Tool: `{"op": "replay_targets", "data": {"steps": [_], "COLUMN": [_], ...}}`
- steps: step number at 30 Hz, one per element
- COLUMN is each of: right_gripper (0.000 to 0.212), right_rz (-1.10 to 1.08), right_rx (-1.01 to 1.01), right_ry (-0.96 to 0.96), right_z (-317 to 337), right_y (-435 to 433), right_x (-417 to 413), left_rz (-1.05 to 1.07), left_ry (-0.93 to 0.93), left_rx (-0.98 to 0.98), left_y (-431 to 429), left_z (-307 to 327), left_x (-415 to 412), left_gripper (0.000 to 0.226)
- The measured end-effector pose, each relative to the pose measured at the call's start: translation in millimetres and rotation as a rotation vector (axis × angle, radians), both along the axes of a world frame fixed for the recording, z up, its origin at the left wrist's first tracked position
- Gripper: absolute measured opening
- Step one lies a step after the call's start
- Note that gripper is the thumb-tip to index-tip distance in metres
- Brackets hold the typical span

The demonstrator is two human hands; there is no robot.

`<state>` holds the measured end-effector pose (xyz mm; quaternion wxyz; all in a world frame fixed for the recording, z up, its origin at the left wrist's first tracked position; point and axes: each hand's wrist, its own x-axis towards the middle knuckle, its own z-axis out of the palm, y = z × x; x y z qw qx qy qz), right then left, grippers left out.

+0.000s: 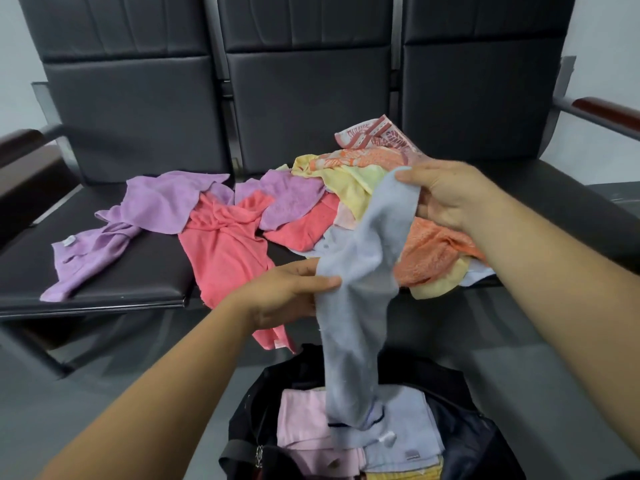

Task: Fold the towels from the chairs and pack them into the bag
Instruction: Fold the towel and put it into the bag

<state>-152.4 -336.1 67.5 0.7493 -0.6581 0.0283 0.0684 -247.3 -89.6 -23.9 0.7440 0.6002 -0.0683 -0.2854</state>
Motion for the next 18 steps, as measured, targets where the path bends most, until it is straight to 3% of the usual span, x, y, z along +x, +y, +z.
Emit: {"op": "replay_targets", "data": {"steps": [3, 6, 8, 10, 12, 15, 18], "right_gripper": [0.013, 0.005, 0.029, 0.067, 0.084, 0.073, 0.059], "right_rz": [0.013, 0.187, 0.241, 0.322, 0.409, 0.506, 0.503], "right_rx": [0.088, 0.256, 0.236, 0.138, 0.097, 0.05, 0.151], "right_ry": [0.159, 0.336, 0.426, 0.497, 0.542, 0.47, 0.339], "right_z": [-32.3, -67.1, -84.6, -95.2, -97.2, -96.1, -97.2], "right_y": [6.4, 8.3, 5.0, -0.3, -4.5, -8.7, -11.3], "right_x": [-5.4, -27.2, -39.0, -44.7, -48.3, -53.6, -52.7], "left_rz": [0.094, 0.202, 0.259, 0.294, 0.288, 0.309, 0.307], "left_ry": [0.005, 0.004, 0.028, 0.064, 0.053, -0.038, -0.147], "left_rx": [-0.196, -0.258, -0.271, -0.323, -0.371, -0.361, -0.184], "left_y": [-17.3, -23.2, -24.1, -25.2, -25.1, -19.0, -11.0], "left_z": [9.1, 17.8, 18.0, 17.5, 18.4, 21.0, 24.1], "left_x": [-1.5, 2.2, 3.5, 4.7, 6.1, 10.0, 11.4], "left_gripper": [0.049, 0.059, 0.064, 0.064, 0.061, 0.056, 0.062]}}
